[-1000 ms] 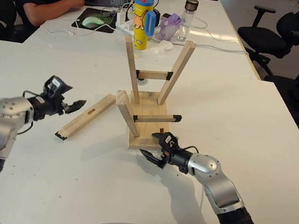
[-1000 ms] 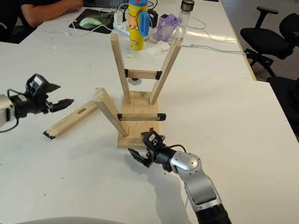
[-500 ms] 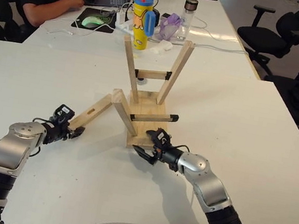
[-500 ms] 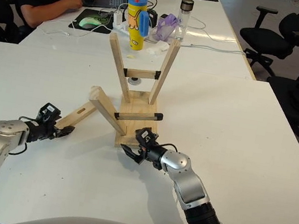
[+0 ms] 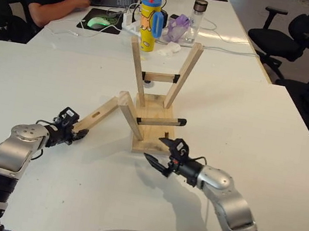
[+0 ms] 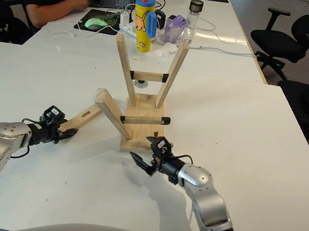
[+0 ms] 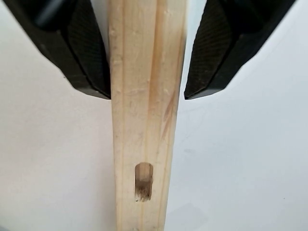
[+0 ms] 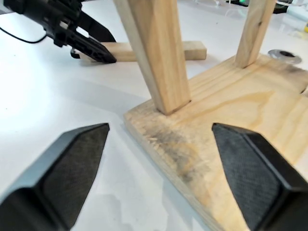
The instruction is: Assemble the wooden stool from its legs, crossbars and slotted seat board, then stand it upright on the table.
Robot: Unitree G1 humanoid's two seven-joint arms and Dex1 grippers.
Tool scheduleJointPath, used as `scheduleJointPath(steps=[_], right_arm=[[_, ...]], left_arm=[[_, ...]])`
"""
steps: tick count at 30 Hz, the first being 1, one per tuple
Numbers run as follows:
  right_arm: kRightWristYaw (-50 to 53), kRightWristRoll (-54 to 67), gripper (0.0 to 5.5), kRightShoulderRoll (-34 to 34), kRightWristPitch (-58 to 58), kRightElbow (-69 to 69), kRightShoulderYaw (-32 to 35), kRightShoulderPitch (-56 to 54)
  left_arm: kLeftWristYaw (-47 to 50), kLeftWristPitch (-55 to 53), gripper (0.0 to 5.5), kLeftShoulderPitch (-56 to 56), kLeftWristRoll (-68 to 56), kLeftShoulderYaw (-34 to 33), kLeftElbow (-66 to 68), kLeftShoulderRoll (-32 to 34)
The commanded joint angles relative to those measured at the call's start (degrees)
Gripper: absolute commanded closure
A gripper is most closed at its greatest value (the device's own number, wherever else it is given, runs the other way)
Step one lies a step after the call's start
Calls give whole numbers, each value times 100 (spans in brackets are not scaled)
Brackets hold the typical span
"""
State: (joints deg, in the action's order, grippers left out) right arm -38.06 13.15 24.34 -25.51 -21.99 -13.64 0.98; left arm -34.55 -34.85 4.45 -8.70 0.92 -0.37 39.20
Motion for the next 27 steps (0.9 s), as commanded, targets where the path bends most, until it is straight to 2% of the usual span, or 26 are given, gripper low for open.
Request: scheduleJointPath(steps=[1, 4, 8, 13, 19, 22, 27], right_arm=[[-234, 141, 154, 517, -117, -124, 421, 154], [-317, -35, 154, 717, 46, 304, 390, 147], [-396, -249, 154, 698, 254, 928, 198, 103], [-384, -392, 154, 377, 593, 1522, -65, -56], [-335, -525, 154, 51, 707, 1633, -405, -171], [-221, -619, 154, 5, 770, 1815, -402, -186], [-490, -413, 154, -72, 800, 1786, -434, -237]], left_arm=[[-55, -103, 337, -237, 236, 240, 385, 65], [-43, 100, 343, -195, 265, 247, 560, 24], [49, 464, 343, 258, -10, -123, 651, -221], [48, 921, 343, 973, -707, -932, 620, -588], [216, 1198, 343, 1743, -650, -1312, 849, -279], [47, 1026, 343, 2505, -1008, -1531, 846, -155], [-207, -17, 343, 3885, -2754, -2223, 177, -254]])
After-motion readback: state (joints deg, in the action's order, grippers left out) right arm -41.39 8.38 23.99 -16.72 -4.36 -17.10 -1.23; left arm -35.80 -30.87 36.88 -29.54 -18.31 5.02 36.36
